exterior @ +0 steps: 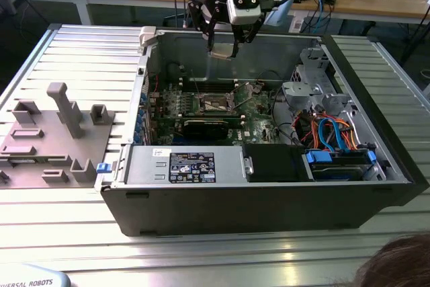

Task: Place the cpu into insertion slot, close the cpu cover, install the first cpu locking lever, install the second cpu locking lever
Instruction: 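Place the cpu into insertion slot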

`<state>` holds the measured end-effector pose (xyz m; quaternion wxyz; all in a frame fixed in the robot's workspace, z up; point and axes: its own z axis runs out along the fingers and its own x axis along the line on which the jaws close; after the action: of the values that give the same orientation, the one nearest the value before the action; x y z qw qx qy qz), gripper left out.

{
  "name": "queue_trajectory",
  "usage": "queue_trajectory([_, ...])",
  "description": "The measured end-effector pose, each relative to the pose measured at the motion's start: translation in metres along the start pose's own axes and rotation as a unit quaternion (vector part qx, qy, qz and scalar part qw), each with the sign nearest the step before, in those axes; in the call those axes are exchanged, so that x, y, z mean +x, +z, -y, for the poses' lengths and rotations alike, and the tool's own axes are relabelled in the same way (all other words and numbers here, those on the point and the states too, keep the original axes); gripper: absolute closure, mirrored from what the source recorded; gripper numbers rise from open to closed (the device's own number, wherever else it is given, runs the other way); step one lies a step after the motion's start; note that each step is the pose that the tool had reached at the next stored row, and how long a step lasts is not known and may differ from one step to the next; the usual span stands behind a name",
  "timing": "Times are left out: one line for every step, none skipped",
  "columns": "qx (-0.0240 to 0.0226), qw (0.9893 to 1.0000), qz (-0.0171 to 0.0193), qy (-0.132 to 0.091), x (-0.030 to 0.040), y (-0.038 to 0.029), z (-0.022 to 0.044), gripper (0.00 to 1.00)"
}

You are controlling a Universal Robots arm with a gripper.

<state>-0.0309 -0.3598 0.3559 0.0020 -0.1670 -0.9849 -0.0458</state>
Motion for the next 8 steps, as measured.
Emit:
queue_trajectory([0.0000,1.0000,0.0000,0.000,0.0000,0.0000,0.0000,0.46])
queue_trajectory([0.0000,1.0000,0.0000,0.001,0.0000,0.0000,0.0000,0.46])
queue_trajectory([0.0000,1.0000,0.0001,0.002,0.0000,0.0000,0.0000,0.46])
queue_trajectory([0.0000,1.0000,0.0002,0.002,0.0000,0.0000,0.0000,0.46])
queue_trajectory([0.0000,1.0000,0.0002,0.003,0.0000,0.0000,0.0000,0.46])
queue_trajectory([0.0000,1.0000,0.0003,0.003,0.0000,0.0000,0.0000,0.46])
queue_trajectory([-0.0001,1.0000,0.0003,0.004,0.0000,0.0000,0.0000,0.46])
queue_trajectory([-0.0001,1.0000,0.0004,0.004,0.0000,0.0000,0.0000,0.46])
